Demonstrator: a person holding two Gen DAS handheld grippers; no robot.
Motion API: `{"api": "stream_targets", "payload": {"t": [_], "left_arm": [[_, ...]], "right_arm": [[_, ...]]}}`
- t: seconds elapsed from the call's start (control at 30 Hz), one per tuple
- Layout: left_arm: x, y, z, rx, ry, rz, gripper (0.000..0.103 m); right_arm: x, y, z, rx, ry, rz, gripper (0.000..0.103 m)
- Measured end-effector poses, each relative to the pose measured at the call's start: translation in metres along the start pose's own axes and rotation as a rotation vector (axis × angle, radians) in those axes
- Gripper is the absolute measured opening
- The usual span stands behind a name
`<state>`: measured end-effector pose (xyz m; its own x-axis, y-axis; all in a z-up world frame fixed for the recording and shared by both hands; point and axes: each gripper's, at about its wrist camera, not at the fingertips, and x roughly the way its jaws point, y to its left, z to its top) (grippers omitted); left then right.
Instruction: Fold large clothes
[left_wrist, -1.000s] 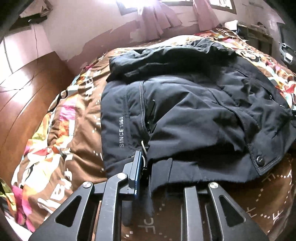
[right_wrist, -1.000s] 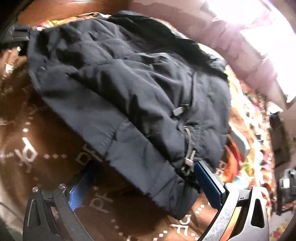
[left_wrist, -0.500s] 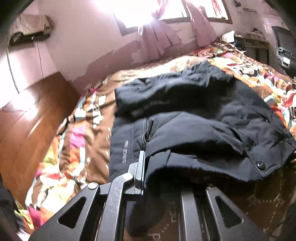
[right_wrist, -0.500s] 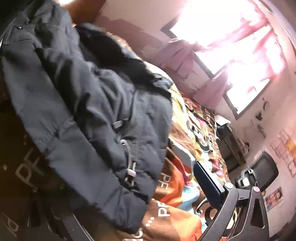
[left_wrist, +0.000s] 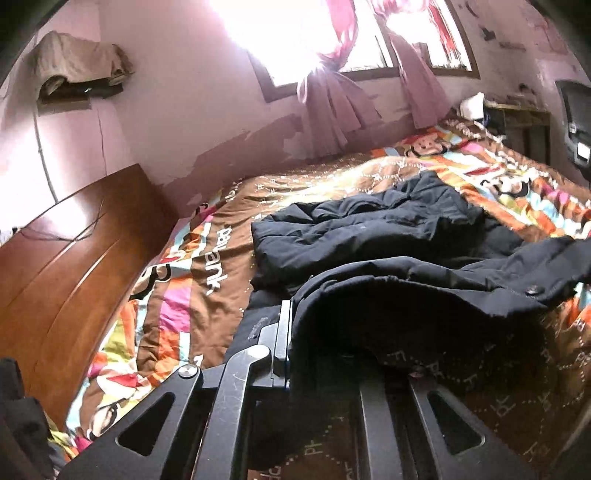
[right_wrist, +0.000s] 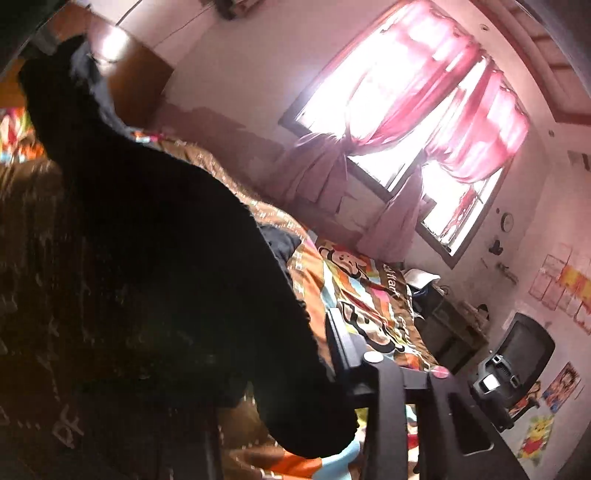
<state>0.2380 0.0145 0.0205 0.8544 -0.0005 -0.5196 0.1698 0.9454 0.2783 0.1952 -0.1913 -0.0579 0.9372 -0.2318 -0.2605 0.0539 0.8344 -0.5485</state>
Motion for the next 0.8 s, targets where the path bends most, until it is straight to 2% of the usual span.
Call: {"api": "stream_targets", "payload": {"t": [0.03,0.13,0.3,0.47,0.63,0.8], "left_arm": [[-0.006,0.001,-0.004,-0.005,-0.005,0.002,0.007],[-0.021,-0.002,-0.015,0.027,-0.032,0.035,0.006],[-0.048,0.004,-0.023,0.014,-0.071,0.052,0.006],[-0.092,0.004,-0.02,0.039,-0.151,0.064,0.006],[-0.142,0.0,-0.028,0.064,-0.214,0.054,0.006],[-0.183,0.001,-0.043,0.043,-0.232,0.034,0.005]], "right_arm": [[0.001,-0.003,0.005,0.009,-0.006,0.002,0.017],[-0.01,-0.007,0.015,0.045,-0.038,0.001,0.012],[-0.043,-0.022,0.031,0.121,-0.127,-0.01,0.01],[-0.079,-0.041,0.044,0.151,-0.21,-0.043,0.009],[-0.123,-0.057,0.043,0.181,-0.267,-0.062,0.009],[-0.175,-0.058,0.037,0.149,-0.3,-0.075,0.009]]}}
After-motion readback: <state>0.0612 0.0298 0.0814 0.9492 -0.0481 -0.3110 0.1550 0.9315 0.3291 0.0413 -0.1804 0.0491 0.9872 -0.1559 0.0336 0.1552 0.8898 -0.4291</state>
